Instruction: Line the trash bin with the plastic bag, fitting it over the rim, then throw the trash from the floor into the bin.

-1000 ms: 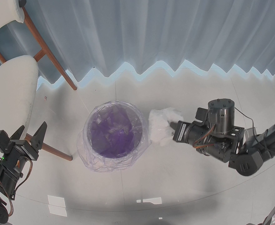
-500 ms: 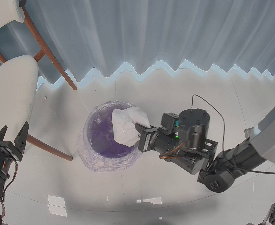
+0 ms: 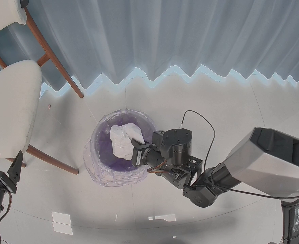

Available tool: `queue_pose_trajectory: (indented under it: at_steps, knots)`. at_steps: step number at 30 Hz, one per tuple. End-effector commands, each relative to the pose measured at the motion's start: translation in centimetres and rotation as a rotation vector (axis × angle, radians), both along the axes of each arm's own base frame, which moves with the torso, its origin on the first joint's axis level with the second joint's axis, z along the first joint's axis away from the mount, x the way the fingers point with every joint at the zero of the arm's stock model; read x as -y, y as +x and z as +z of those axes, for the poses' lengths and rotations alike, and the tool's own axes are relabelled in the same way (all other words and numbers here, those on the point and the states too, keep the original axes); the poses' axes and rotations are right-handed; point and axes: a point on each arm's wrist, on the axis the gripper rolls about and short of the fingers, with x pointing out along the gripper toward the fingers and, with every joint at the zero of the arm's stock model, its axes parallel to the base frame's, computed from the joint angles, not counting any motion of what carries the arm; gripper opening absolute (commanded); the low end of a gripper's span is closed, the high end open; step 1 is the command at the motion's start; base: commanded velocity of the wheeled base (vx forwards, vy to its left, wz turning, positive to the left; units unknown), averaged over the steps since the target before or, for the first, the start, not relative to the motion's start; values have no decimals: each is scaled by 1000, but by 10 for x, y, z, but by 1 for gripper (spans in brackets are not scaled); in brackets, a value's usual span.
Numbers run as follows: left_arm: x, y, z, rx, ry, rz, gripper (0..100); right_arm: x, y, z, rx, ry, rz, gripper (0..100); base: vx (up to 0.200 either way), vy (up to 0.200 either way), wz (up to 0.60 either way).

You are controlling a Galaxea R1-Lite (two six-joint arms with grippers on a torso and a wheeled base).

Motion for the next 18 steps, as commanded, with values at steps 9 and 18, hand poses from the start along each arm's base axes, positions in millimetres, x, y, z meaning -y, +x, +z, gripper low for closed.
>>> queue_pose_trajectory:
  at_steps: [9, 18]
  knots:
    - [-3, -44, 24, 78, -3, 0, 100, -13, 16, -6, 13, 42, -6, 100, 0, 0, 0]
    - [-3, -48, 27, 80, -3, -15, 100, 47, -12, 84, 111, 110, -110, 100, 0, 0, 0]
